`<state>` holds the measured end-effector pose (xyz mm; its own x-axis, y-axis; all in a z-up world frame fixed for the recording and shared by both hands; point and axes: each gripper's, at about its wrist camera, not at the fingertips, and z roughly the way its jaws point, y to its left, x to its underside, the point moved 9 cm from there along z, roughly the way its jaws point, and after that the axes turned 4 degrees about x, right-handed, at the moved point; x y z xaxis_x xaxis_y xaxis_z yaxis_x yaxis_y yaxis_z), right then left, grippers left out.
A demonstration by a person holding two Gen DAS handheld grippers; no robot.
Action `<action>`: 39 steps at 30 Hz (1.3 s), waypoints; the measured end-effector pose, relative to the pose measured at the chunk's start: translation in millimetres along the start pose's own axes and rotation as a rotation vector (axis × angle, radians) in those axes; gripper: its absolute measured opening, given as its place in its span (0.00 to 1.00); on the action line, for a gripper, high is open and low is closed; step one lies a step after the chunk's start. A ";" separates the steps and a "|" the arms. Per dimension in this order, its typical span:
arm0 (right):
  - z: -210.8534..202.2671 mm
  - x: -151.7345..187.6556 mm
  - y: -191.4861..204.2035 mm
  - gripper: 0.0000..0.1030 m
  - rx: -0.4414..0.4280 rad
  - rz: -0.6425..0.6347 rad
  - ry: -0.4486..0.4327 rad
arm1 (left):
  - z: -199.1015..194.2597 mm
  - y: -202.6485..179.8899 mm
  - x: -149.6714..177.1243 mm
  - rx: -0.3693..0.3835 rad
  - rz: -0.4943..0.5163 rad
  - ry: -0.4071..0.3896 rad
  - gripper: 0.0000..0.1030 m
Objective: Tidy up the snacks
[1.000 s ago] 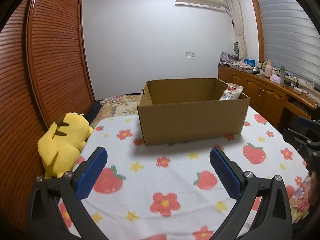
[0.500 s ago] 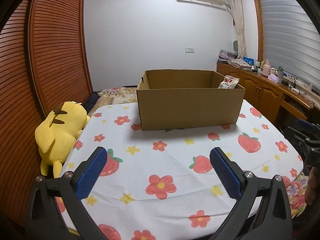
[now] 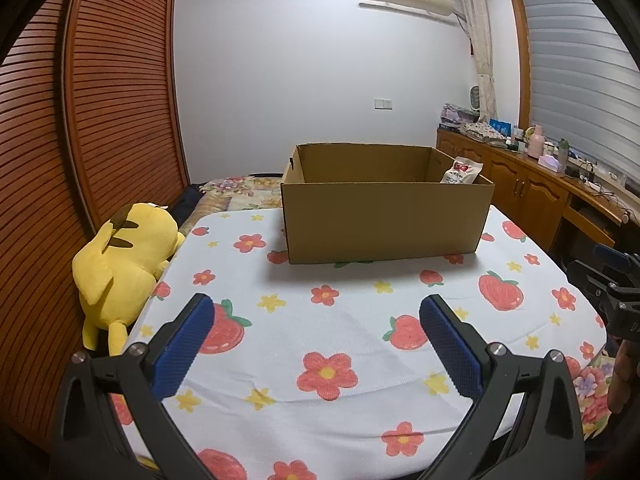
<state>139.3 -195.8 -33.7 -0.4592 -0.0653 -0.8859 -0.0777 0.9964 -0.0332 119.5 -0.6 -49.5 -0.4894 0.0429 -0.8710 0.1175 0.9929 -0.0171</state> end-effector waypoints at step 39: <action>-1.1 -8.1 1.6 1.00 0.000 -0.004 -0.008 | -3.4 -1.8 5.3 0.006 0.003 -0.008 1.00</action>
<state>141.9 -193.7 -26.1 -0.4516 -0.0693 -0.8895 -0.0798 0.9961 -0.0371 113.8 -1.9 -52.4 -0.4822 0.0446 -0.8749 0.1241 0.9921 -0.0178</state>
